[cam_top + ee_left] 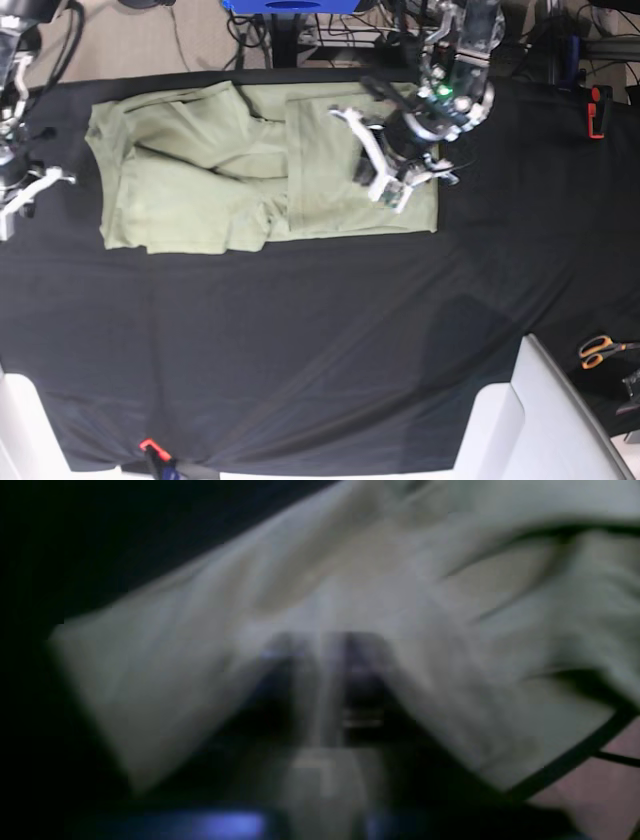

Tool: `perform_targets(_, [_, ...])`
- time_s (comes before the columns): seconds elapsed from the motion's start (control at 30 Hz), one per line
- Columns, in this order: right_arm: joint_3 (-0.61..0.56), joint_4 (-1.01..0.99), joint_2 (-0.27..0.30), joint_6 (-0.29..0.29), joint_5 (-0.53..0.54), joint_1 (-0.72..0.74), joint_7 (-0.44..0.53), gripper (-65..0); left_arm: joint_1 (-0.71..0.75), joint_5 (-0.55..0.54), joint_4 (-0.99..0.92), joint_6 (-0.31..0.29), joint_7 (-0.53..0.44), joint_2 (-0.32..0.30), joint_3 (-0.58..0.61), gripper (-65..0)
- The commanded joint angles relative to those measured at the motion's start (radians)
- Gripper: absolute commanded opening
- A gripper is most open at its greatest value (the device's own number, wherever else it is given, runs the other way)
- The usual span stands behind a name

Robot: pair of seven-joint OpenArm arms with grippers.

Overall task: Fold the T-shirt properly
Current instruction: 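Fold the grasped strip end over toward the right gripper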

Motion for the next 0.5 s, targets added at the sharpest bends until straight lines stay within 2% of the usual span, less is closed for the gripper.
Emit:
perform_targets(0.0, [0.003, 0.028, 0.014, -0.002, 0.006, 0.007, 0.021, -62.6, 0.001, -0.017, 0.020, -0.008, -0.034, 0.014, -0.010, -65.0])
perform_targets(0.2, [0.002, 0.021, -0.004, -0.002, 0.006, 0.014, 0.020, -62.6, 0.024, -0.006, -0.013, -0.008, -0.034, 0.008, -0.030, -65.0])
perform_targets(0.47, [0.008, 0.020, -0.004, -0.002, 0.004, 0.006, 0.020, -62.6, 0.105, -0.008, -0.017, -0.005, -0.040, -0.041, -0.033, -65.0])
